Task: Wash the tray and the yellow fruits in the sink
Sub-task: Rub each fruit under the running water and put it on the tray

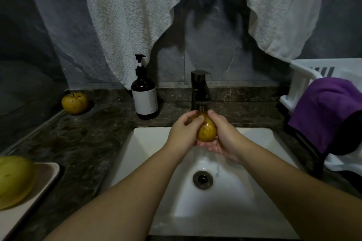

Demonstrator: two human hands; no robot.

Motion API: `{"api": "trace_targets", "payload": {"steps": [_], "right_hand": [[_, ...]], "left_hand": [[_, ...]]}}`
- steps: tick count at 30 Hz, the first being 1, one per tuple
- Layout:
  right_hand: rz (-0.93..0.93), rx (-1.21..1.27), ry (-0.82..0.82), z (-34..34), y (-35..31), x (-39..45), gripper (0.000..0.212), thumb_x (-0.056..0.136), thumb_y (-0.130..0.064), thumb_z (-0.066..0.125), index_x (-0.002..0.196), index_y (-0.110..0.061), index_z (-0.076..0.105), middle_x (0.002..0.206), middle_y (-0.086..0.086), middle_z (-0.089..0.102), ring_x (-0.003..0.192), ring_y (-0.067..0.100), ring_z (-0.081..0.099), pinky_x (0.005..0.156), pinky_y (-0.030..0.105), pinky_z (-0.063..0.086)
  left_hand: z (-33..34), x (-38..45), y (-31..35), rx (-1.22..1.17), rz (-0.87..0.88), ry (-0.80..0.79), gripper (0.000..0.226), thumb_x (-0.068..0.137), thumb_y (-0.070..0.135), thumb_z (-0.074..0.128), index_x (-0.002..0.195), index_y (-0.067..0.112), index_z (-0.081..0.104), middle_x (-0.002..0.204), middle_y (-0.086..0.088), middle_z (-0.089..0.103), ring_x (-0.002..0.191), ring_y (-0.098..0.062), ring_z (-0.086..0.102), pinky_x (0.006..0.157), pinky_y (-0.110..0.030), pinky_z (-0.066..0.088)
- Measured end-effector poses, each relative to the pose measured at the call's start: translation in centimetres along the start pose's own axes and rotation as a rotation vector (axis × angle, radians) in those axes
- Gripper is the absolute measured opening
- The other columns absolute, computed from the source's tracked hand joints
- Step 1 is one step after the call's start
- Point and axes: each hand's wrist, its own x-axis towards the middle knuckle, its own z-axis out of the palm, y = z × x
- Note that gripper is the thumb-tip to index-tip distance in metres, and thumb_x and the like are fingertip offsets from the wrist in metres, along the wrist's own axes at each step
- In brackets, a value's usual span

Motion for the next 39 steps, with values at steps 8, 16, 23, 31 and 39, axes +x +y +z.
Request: {"api": "trace_targets", "payload": {"steps": [8,16,23,31,39], "right_hand": [[-0.008,-0.009,-0.019,-0.2,-0.1,-0.1,0.041,0.1,-0.062,0.047,0.133,-0.038,0.042,0.113,0.021,0.072,0.07,0.028,0.072,0.047,0.026,0.042],[-0.174,-0.295,0.044,-1.8,-0.2,0.7,0.066,0.084,-0.065,0.068,0.14,-0.039,0.044,0.119,0.002,0.066,0.104,0.025,0.068,0.072,0.038,0.053],[-0.126,-0.473,-0.034,-1.8,-0.5,0.2,0.049,0.091,-0.067,0.058,0.132,-0.044,0.044,0.111,0.002,0.067,0.086,0.018,0.069,0.059,0.026,0.049],[-0.22,-0.514,-0.109,-1.6,-0.4,0.1,0.067,0.088,-0.038,0.077,0.143,-0.044,0.04,0.118,-0.003,0.062,0.096,0.011,0.064,0.058,0.014,0.049],[-0.111,-0.313,-0.05,-1.2,-0.8,0.3,0.036,0.099,-0.053,0.056,0.133,-0.042,0.052,0.119,0.0,0.065,0.107,0.025,0.066,0.081,0.047,0.062]], "left_hand": [[-0.1,0.3,-0.2,0.034,-0.004,0.015,0.021,0.099,0.042,0.067,0.119,0.038,0.063,0.126,-0.002,0.066,0.11,-0.021,0.069,0.085,-0.043,0.064],[-0.4,0.2,-0.3,-0.052,-0.28,-0.075,0.058,0.094,0.076,0.048,0.123,0.028,0.065,0.098,-0.007,0.076,0.061,-0.015,0.066,0.056,-0.028,0.054],[-0.2,0.1,-0.5,-0.046,-0.304,-0.113,0.055,0.096,0.072,0.05,0.128,0.029,0.063,0.098,-0.014,0.078,0.07,-0.021,0.075,0.059,-0.029,0.058],[-0.1,0.1,-0.1,-0.156,-0.31,-0.084,0.056,0.095,0.071,0.055,0.132,0.029,0.059,0.12,-0.013,0.074,0.099,-0.03,0.077,0.07,-0.038,0.064],[0.4,0.1,-0.4,-0.054,-0.18,-0.043,0.033,0.105,0.06,0.043,0.127,0.037,0.053,0.126,-0.009,0.064,0.111,-0.029,0.07,0.08,-0.041,0.063]]}}
